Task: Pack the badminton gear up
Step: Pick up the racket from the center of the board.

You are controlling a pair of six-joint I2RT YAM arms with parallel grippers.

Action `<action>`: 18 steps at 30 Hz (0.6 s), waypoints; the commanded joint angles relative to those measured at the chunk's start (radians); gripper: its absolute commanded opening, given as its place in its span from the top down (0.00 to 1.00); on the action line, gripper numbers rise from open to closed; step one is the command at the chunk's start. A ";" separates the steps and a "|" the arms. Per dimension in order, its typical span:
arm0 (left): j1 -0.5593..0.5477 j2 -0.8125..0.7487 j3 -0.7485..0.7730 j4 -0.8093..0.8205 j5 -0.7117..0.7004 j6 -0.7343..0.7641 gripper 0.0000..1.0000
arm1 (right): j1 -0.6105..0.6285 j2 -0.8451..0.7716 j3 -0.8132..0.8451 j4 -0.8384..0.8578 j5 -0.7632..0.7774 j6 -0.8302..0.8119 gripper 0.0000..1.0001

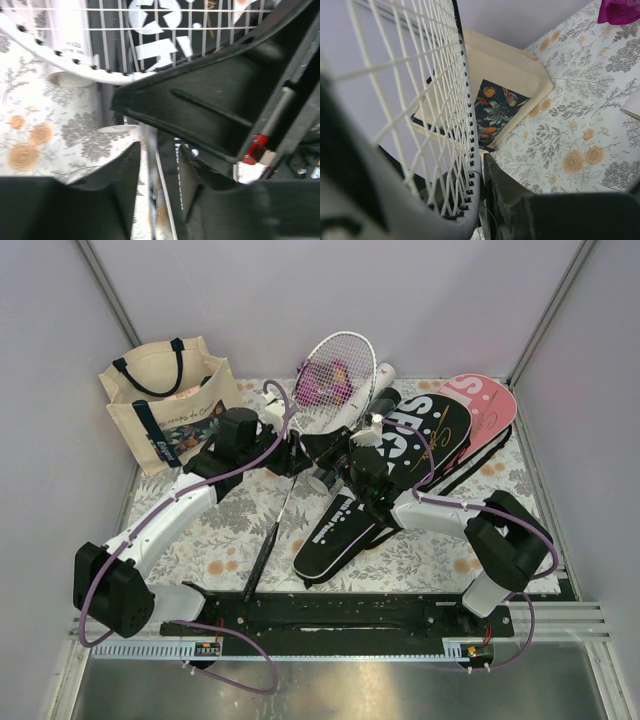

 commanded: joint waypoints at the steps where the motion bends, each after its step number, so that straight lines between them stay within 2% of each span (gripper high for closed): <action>1: -0.012 -0.062 -0.003 0.063 0.135 0.044 0.35 | -0.002 -0.029 0.008 0.008 0.034 -0.080 1.00; 3: -0.018 -0.099 -0.023 0.063 0.135 0.106 0.17 | -0.034 -0.063 0.010 -0.044 0.008 -0.060 1.00; 6: -0.018 -0.140 -0.028 0.046 0.094 0.109 0.10 | -0.115 -0.125 -0.003 -0.140 -0.070 0.012 1.00; 7: -0.018 -0.143 -0.012 0.022 0.098 0.115 0.01 | -0.149 -0.150 -0.024 -0.156 -0.100 0.041 1.00; 10: -0.020 -0.152 0.028 -0.043 0.065 0.115 0.01 | -0.259 -0.228 -0.076 -0.193 -0.203 0.122 1.00; 13: -0.018 -0.174 0.025 -0.047 -0.056 0.115 0.01 | -0.380 -0.300 -0.090 -0.272 -0.389 0.203 1.00; 18: -0.016 -0.163 0.046 -0.133 -0.130 0.181 0.01 | -0.563 -0.443 -0.130 -0.306 -0.602 0.361 1.00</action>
